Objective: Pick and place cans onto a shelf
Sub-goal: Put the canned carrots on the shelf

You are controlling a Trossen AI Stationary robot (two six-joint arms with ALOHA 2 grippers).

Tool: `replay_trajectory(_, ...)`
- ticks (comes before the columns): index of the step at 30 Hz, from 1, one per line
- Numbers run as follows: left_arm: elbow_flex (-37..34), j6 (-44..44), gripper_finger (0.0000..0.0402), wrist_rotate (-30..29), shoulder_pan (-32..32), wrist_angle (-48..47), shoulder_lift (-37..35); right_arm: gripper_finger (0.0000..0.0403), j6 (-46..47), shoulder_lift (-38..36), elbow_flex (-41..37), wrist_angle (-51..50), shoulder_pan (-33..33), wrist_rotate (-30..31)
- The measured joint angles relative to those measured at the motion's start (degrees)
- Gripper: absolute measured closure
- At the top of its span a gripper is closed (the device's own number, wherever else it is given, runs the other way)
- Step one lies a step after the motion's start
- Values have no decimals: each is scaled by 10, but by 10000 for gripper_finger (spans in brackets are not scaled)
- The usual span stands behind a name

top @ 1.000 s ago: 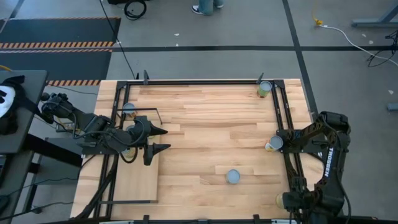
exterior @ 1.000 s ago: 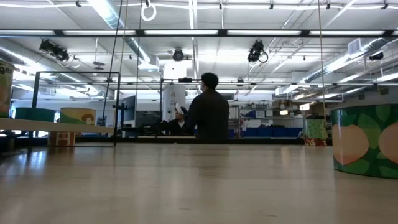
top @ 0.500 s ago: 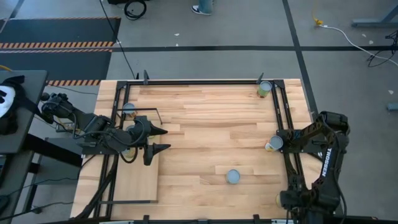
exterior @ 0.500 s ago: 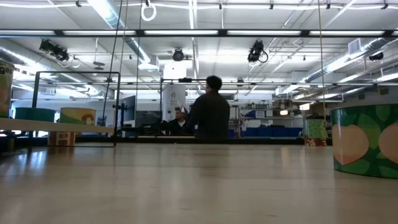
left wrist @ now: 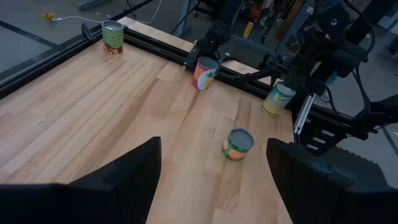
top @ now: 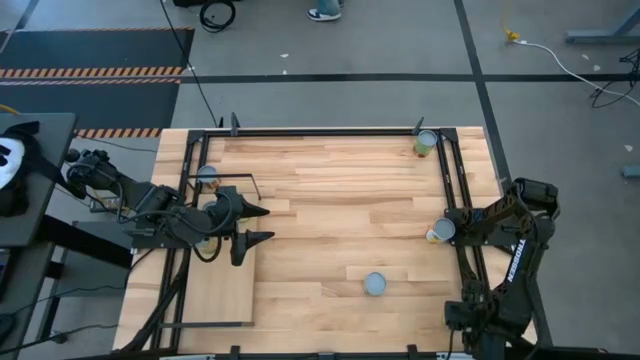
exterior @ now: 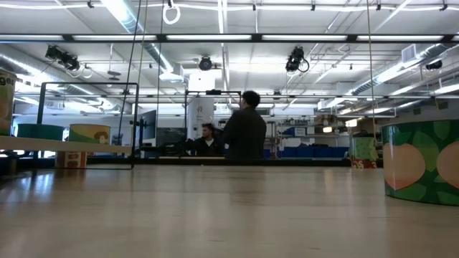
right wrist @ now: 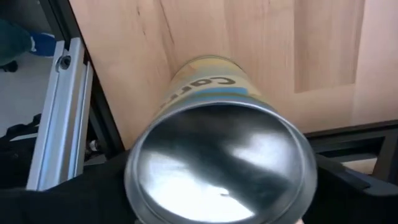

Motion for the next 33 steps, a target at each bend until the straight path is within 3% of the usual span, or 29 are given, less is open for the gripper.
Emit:
replay_trajectory(3, 0, 0, 108, 0, 0, 0, 0, 97, -13, 0, 2, -2, -11, -5)
replay_trajectory(11, 0, 0, 108, 0, 0, 0, 0, 97, -89, 0, 71, -59, -109, -19)
replay_trajectory(25, 0, -3, 108, 1, 3, 38, 0, 94, -209, 2, 293, -154, -450, 131)
replay_trajectory(33, 0, 58, 108, 1, 4, 48, 0, 93, -289, 7, 329, -117, -592, 210)
